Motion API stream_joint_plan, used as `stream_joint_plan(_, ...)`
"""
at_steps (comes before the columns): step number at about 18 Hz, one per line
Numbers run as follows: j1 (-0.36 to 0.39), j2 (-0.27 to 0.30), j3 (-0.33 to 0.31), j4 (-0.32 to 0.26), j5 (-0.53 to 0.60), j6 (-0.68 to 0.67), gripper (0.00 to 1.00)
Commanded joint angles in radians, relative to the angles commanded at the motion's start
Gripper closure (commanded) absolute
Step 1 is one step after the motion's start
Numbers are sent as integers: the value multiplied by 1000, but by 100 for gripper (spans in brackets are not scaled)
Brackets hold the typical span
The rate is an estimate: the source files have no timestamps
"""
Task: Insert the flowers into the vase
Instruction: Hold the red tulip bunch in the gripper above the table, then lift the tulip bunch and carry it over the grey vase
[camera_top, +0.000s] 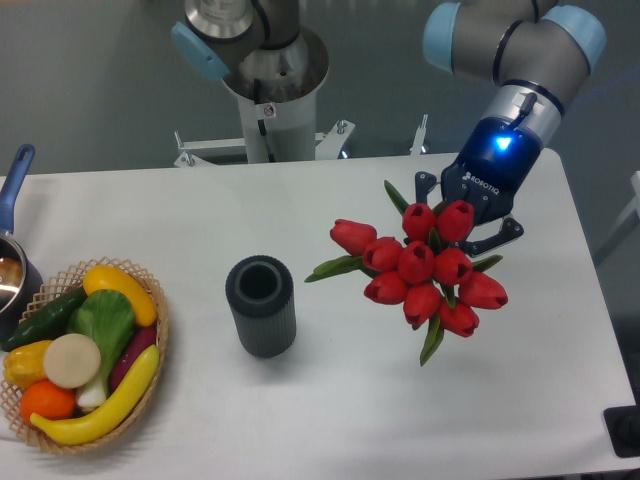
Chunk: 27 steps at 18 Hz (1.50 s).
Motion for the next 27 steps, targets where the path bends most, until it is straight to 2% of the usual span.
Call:
stream_joint_plan(3,-12,-3,2,6,-15,0,79)
stream_joint_plan(5,-22,-23,0,35,-79,0,79)
stream_joint_plan(8,-31,-26,-32,66,-158,3,79)
stream_joint_plan(11,-41,-23,-67,66,-263,5,79)
stream_joint_plan(14,-41,-8,-129,71,-376,26,79)
stream_joint_plan(17,-46,50,-176,71,-396,40,79)
stream_joint_plan(20,-81,98,-215,71,-396,41,79)
stream_joint_plan(27,-118,127,-270,72,-396,58,79)
